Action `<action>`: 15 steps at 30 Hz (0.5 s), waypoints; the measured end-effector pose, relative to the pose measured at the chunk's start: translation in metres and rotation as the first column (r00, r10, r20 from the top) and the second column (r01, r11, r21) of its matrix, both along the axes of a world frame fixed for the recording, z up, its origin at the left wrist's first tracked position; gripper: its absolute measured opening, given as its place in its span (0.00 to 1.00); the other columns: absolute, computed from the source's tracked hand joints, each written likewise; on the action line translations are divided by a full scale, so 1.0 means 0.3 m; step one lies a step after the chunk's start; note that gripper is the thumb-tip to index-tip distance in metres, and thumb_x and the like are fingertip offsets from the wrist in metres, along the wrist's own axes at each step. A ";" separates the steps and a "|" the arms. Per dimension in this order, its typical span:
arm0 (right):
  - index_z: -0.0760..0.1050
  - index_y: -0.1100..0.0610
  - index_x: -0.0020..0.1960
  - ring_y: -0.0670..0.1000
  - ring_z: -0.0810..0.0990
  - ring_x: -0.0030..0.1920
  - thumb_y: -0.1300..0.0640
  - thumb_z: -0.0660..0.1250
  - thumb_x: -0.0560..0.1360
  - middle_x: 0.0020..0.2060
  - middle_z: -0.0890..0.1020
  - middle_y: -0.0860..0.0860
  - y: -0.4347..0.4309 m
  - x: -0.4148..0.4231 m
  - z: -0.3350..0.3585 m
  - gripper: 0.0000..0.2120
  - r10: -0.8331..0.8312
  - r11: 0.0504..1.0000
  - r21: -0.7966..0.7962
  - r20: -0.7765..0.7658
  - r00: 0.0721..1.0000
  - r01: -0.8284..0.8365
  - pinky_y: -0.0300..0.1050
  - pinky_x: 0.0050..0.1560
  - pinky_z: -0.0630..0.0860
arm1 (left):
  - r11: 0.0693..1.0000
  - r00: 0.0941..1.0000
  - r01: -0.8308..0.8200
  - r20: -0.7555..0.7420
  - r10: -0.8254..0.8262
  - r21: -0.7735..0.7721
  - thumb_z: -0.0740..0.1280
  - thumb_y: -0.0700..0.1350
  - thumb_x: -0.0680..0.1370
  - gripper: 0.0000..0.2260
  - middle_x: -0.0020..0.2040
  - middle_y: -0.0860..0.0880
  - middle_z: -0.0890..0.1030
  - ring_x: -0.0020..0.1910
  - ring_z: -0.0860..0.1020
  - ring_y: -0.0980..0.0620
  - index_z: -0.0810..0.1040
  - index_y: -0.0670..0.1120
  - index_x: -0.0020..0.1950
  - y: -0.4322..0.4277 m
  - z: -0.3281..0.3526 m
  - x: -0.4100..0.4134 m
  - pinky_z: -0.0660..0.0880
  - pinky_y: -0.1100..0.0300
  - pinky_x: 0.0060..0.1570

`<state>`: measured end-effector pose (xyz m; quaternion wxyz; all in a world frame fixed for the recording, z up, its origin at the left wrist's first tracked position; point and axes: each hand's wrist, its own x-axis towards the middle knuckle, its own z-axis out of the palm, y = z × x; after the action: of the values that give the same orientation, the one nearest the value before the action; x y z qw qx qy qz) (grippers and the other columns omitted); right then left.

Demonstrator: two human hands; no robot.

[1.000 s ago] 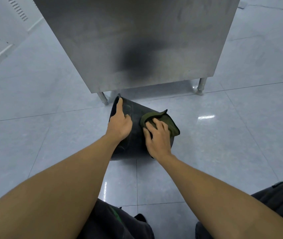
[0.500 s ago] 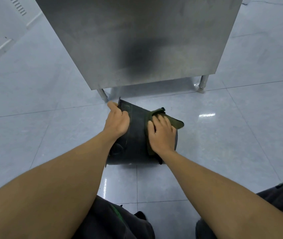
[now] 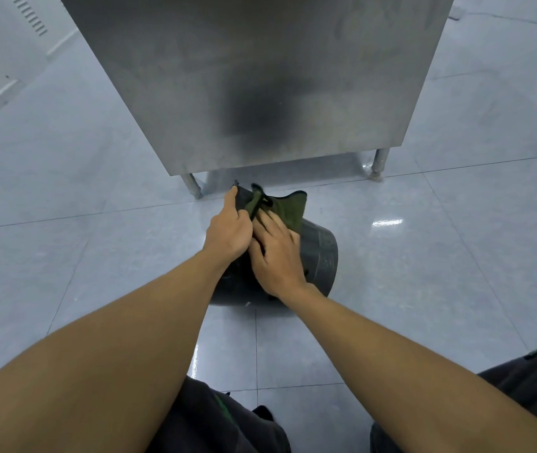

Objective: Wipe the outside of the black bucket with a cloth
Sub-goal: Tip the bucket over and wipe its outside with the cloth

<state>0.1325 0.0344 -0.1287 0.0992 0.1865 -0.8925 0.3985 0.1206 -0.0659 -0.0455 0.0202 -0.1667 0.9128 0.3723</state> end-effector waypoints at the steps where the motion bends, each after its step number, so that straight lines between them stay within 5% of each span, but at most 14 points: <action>1: 0.67 0.46 0.75 0.46 0.59 0.78 0.48 0.52 0.84 0.76 0.67 0.44 0.010 -0.002 -0.008 0.20 -0.009 0.999 0.046 -0.020 1.000 0.010 0.49 0.68 0.60 | 1.000 1.000 0.003 -0.007 -0.003 0.002 0.51 0.43 0.82 0.26 0.53 0.50 0.73 0.46 0.73 0.50 0.54 0.56 0.81 -0.001 -0.002 -0.002 0.67 0.57 0.50; 7: 0.62 0.44 0.77 0.52 0.56 0.80 0.39 0.43 0.83 0.79 0.62 0.47 0.141 -0.032 -0.121 0.26 -0.321 0.937 0.214 0.211 0.923 0.277 0.56 0.74 0.57 | 0.999 0.994 -0.028 -0.106 0.031 0.024 0.62 0.39 0.79 0.14 0.54 0.42 0.77 0.51 0.79 0.42 0.63 0.49 0.63 -0.035 -0.003 -0.010 0.78 0.49 0.49; 12: 0.57 0.48 0.80 0.55 0.52 0.81 0.43 0.41 0.85 0.81 0.57 0.49 0.204 -0.039 -0.152 0.26 -0.462 0.887 0.212 0.401 0.791 0.410 0.60 0.77 0.53 | 0.995 0.999 0.043 -0.027 -0.046 -0.092 0.57 0.46 0.84 0.24 0.51 0.47 0.77 0.44 0.77 0.46 0.55 0.53 0.78 -0.026 -0.021 0.015 0.73 0.52 0.47; 15: 0.59 0.50 0.80 0.54 0.52 0.81 0.45 0.42 0.85 0.80 0.59 0.50 0.167 -0.021 -0.132 0.25 -0.444 0.896 0.195 0.354 0.823 0.400 0.58 0.77 0.53 | 0.990 0.999 0.039 0.005 -0.039 -0.135 0.55 0.47 0.84 0.27 0.49 0.46 0.78 0.44 0.78 0.45 0.48 0.57 0.81 -0.018 -0.032 0.019 0.71 0.53 0.46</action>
<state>0.1262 0.0846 -0.1685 -0.0049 -0.0935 -0.9340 0.3449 0.1263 -0.0712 -0.0552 0.0172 -0.1503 0.9389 0.3090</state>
